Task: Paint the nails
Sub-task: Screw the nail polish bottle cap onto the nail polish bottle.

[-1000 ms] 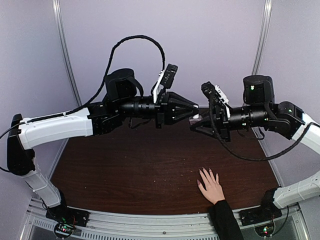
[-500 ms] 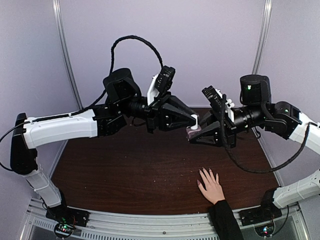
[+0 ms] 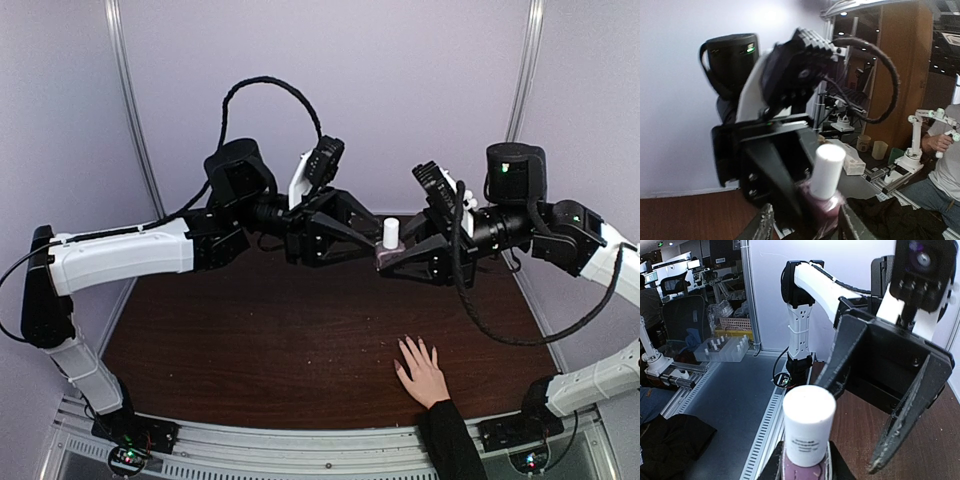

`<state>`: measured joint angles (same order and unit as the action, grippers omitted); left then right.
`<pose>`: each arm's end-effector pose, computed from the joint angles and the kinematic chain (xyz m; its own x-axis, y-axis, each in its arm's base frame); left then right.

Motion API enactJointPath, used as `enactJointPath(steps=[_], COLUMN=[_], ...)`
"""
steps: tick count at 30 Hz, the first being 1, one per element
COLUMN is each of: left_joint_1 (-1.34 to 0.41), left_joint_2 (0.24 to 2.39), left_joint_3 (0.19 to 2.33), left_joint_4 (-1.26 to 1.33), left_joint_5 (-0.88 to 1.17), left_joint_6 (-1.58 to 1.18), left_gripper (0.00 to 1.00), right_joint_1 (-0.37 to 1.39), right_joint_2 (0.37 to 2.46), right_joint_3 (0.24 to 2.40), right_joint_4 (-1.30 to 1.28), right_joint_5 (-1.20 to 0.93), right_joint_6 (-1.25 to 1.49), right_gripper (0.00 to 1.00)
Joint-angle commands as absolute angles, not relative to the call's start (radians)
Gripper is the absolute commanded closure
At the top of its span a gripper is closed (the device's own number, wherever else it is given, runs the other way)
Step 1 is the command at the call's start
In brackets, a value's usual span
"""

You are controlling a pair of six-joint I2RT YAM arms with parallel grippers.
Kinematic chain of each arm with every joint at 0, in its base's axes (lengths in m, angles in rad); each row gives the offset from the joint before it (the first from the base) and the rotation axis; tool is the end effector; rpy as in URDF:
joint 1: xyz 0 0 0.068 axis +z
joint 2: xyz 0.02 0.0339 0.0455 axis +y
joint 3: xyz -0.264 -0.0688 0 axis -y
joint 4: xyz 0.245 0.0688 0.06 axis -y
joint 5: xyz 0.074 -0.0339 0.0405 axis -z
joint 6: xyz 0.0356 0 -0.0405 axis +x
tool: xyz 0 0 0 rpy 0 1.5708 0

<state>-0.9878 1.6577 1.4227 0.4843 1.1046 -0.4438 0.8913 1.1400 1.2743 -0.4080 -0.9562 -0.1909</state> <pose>0.1840 -0.3367 0.4000 -0.2431 0.0180 -0.9698 0.8276 -0.5176 -0.2171 0.1254 0.2015 0.4201 0.0121 -0.1591 -0.9872 -0.9580 -0.2849 0.0341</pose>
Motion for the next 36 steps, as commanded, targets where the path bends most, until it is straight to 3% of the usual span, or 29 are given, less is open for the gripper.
enactJointPath(steps=[1,8,20,36], left_joint_1=[-0.953,-0.951,-0.998,-1.058], left_joint_2=[1.571,1.432,1.444,1.632], left_joint_3=[1.386,1.334,1.385,1.561], left_joint_4=[0.352,0.169,0.051,0.053], left_joint_5=[0.989,0.674,0.293,0.148], left_joint_6=[-0.355,-0.187,-0.158,-0.240], left_gripper=[0.51,0.50,0.51,0.54], right_joint_1=[0.888,0.886,0.886,0.919], right_joint_2=[1.100,1.084,1.103,1.157], right_joint_3=[1.295,1.282,1.221,1.205], right_joint_4=[-0.354,-0.403,-0.339,-0.314], right_joint_5=[-0.891,-0.629,-0.198,-0.047], right_joint_6=[-0.216,-0.189,-0.094,-0.043], right_gripper=[1.00,1.00,1.00,1.00])
